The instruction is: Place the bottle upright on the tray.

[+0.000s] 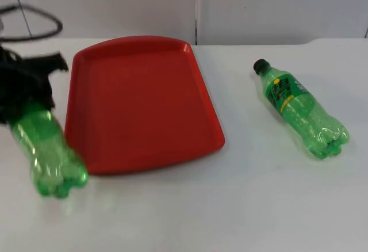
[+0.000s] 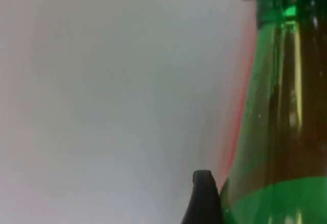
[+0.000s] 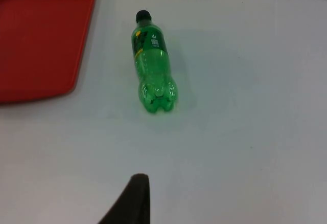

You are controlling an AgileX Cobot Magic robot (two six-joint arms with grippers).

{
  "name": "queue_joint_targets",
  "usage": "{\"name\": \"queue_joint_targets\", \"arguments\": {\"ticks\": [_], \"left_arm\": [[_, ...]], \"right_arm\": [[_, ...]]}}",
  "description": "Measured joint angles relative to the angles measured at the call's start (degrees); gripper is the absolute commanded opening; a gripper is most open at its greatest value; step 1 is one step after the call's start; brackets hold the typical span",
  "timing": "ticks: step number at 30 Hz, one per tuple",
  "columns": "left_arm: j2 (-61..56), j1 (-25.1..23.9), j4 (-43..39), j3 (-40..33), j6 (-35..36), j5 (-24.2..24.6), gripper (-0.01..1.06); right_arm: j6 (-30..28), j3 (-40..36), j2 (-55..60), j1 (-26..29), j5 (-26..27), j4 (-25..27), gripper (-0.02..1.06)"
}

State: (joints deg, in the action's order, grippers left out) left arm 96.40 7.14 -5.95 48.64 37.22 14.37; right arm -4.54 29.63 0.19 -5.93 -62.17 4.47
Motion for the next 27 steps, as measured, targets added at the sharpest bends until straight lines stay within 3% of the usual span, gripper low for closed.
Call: {"name": "queue_joint_targets", "arguments": {"ticks": [6,10,12,16,17,21,27], "left_arm": [[-6.3,0.0,0.1,0.0,-4.7,-8.4,0.0],[-11.9,0.0,-1.7,0.0,-10.6,-20.0,0.0],[-12.3,0.0,-2.7,0.0,-10.8,-21.5,0.0],[-13.6,0.0,-14.3,0.0,-11.5,-37.5,0.0],[-13.6,0.0,-14.3,0.0,-11.5,-37.5,0.0],[-13.1,0.0,-20.3,0.0,-17.7,-50.0,0.0],[-11.4,0.1,-20.9,0.4,-23.8,-55.4,0.0]], "right_arm": [[0.1,0.0,0.0,0.0,0.0,0.0,1.04],[0.1,0.0,0.0,0.0,0.0,0.0,1.04],[0.1,0.0,0.0,0.0,0.0,0.0,1.04],[0.1,0.0,0.0,0.0,0.0,0.0,1.04],[0.1,0.0,0.0,0.0,0.0,0.0,1.04],[0.1,0.0,0.0,0.0,0.0,0.0,1.04],[0.1,0.0,0.0,0.0,0.0,0.0,1.04]]}}
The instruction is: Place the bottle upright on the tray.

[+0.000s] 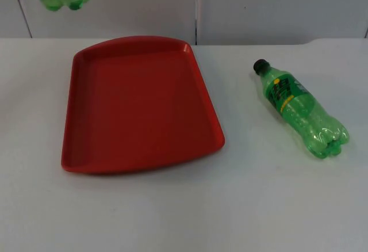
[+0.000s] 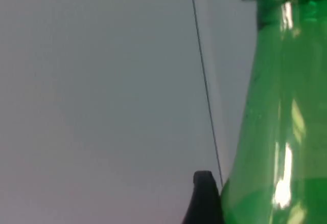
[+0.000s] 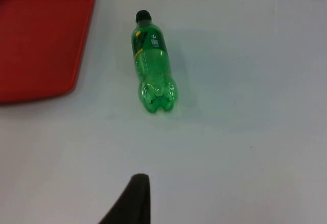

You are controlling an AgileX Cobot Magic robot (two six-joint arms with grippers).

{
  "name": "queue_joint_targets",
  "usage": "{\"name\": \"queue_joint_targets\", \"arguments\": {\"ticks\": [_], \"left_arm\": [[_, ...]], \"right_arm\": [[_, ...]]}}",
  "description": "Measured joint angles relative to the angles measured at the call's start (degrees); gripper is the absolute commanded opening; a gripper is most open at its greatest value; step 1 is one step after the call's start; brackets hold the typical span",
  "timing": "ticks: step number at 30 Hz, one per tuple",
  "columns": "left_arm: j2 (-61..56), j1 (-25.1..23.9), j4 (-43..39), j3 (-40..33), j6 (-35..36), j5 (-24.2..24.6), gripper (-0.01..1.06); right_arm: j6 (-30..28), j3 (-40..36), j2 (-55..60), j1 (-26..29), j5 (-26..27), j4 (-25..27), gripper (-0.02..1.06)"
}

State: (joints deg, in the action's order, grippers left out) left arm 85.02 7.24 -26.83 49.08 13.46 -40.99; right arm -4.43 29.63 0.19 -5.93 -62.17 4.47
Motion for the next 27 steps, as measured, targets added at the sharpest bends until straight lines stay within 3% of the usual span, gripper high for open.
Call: {"name": "queue_joint_targets", "arguments": {"ticks": [12,19,27], "left_arm": [[13.7,0.0,1.8,10.4,-2.6,-1.8,0.0],[25.5,0.0,4.9,13.9,-3.5,-11.4,0.0],[35.2,0.0,6.0,18.0,-7.3,-13.3,0.0]], "right_arm": [[0.0,0.0,0.0,0.0,0.0,0.0,1.04],[0.0,0.0,0.0,0.0,0.0,0.0,1.04],[0.0,0.0,0.0,0.0,0.0,0.0,1.04]]}}
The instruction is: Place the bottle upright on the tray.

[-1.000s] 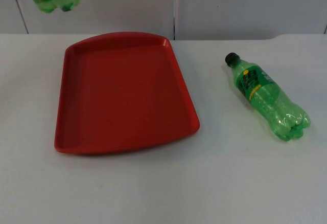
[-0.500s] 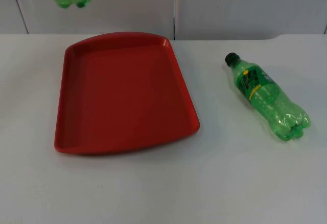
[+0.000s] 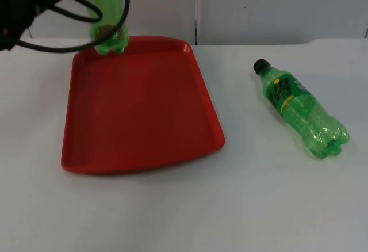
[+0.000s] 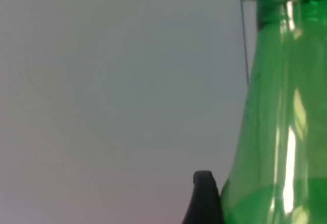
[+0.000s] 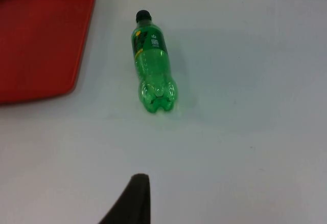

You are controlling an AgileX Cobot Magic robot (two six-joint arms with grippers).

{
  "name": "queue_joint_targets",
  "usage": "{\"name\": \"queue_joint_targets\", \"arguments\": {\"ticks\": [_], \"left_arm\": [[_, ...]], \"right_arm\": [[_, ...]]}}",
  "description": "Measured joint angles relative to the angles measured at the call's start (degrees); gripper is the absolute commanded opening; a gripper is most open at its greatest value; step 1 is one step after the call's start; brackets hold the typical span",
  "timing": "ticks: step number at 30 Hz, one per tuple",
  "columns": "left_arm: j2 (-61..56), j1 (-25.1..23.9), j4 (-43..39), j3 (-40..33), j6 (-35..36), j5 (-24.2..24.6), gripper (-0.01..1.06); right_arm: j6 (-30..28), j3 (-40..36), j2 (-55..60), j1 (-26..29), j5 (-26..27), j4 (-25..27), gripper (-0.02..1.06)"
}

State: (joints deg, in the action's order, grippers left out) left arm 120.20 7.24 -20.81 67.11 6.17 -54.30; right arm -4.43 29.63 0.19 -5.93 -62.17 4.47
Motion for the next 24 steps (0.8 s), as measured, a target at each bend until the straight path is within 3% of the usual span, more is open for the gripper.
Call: {"name": "queue_joint_targets", "arguments": {"ticks": [15,24], "left_arm": [[11.4,0.0,8.0,7.9,-7.5,-1.9,0.0],[16.0,0.0,10.8,10.2,-8.2,-4.5,0.0]], "right_arm": [[0.0,0.0,0.0,0.0,0.0,0.0,1.04],[0.0,0.0,0.0,0.0,0.0,0.0,1.04]]}}
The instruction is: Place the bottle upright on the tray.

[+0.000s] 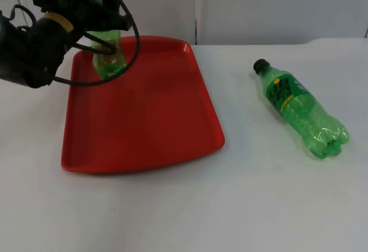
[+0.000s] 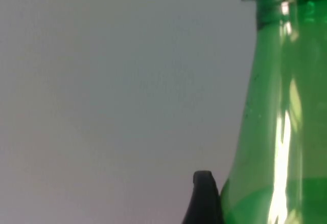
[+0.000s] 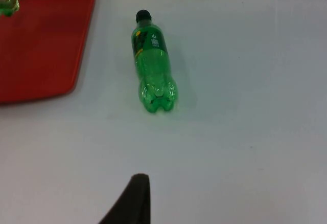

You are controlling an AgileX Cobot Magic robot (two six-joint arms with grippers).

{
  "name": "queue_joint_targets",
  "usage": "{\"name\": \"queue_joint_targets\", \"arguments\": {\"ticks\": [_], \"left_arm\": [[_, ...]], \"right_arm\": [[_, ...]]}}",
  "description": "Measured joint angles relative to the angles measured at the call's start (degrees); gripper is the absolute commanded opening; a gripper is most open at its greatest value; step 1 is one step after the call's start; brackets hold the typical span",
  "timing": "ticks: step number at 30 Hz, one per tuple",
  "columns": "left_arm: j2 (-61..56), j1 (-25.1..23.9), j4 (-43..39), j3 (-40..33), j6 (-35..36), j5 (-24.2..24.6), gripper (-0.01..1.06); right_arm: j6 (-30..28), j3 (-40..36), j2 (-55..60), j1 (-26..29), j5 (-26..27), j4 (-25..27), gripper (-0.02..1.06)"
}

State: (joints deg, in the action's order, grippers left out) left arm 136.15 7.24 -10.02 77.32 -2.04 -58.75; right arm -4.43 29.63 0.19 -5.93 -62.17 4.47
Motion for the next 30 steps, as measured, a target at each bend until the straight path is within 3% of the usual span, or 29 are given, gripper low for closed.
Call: {"name": "queue_joint_targets", "arguments": {"ticks": [17,20,21,25,26,27,30], "left_arm": [[1.7,0.0,-2.8,0.4,-0.1,1.5,0.0],[1.7,0.0,-3.0,0.4,0.0,1.5,0.15],[1.7,0.0,-3.1,0.4,0.1,1.5,0.15],[1.7,0.0,-3.2,0.5,0.5,2.2,0.47],[1.7,0.0,-3.2,0.5,0.5,2.6,0.47],[1.7,0.0,-3.2,0.6,0.5,3.1,0.59],[1.7,0.0,-3.3,0.7,0.6,3.4,0.71]], "right_arm": [[0.0,0.0,0.0,0.0,0.0,0.0,1.04],[0.0,0.0,0.0,0.0,0.0,0.0,1.04],[0.0,0.0,0.0,0.0,0.0,0.0,1.04],[0.0,0.0,0.0,0.0,0.0,0.0,1.04],[0.0,0.0,0.0,0.0,0.0,0.0,1.04],[0.0,0.0,0.0,0.0,0.0,0.0,1.04],[0.0,0.0,0.0,0.0,0.0,0.0,1.04]]}}
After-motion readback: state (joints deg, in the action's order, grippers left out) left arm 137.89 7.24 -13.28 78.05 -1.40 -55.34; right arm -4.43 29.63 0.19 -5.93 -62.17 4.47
